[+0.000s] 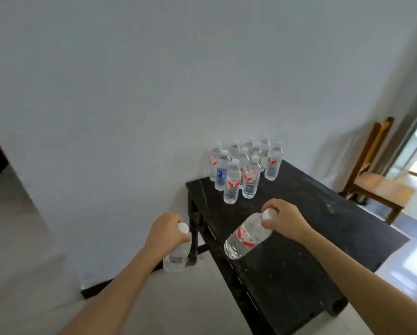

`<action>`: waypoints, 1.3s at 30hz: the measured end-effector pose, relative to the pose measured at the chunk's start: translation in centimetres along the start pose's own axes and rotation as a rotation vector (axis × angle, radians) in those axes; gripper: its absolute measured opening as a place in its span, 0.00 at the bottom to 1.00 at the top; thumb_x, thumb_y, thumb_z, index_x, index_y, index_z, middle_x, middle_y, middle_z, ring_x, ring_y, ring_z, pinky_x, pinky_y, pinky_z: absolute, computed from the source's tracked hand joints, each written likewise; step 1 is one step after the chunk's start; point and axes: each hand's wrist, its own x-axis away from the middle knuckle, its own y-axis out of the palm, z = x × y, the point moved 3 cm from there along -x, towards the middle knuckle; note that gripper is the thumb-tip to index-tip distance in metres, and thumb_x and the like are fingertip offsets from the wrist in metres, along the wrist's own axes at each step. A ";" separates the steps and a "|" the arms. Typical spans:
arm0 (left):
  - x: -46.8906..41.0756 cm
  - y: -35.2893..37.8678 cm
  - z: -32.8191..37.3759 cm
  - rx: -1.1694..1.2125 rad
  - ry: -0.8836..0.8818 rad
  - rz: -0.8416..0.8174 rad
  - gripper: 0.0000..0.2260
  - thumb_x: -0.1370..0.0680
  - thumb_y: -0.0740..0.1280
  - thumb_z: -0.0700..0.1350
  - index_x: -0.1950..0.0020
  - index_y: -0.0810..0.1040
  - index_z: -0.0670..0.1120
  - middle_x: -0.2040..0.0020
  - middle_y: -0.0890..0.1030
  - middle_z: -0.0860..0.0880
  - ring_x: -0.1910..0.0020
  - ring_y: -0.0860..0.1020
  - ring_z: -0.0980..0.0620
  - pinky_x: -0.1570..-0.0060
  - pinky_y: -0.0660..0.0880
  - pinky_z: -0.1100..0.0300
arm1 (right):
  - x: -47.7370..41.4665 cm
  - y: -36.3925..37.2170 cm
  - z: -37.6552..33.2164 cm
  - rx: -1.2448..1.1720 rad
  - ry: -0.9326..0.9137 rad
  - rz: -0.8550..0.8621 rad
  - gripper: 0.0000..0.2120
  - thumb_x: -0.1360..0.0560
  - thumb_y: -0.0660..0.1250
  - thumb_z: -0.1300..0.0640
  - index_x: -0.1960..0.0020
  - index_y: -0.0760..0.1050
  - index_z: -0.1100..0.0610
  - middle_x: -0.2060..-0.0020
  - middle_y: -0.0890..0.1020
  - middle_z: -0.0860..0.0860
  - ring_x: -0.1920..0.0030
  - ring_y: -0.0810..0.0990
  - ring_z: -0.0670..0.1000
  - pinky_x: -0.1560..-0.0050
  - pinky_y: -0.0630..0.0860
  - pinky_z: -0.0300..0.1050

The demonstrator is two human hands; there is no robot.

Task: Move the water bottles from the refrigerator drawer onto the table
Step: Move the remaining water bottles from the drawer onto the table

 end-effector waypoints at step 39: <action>-46.3 17.2 29.2 0.083 0.708 -0.526 0.09 0.30 0.70 0.47 0.62 0.73 0.44 0.68 0.73 0.49 0.66 0.74 0.51 0.68 0.71 0.61 | -16.7 -5.7 20.1 0.037 0.800 0.301 0.12 0.34 0.71 0.60 0.55 0.73 0.49 0.55 0.74 0.49 0.54 0.75 0.48 0.51 0.74 0.41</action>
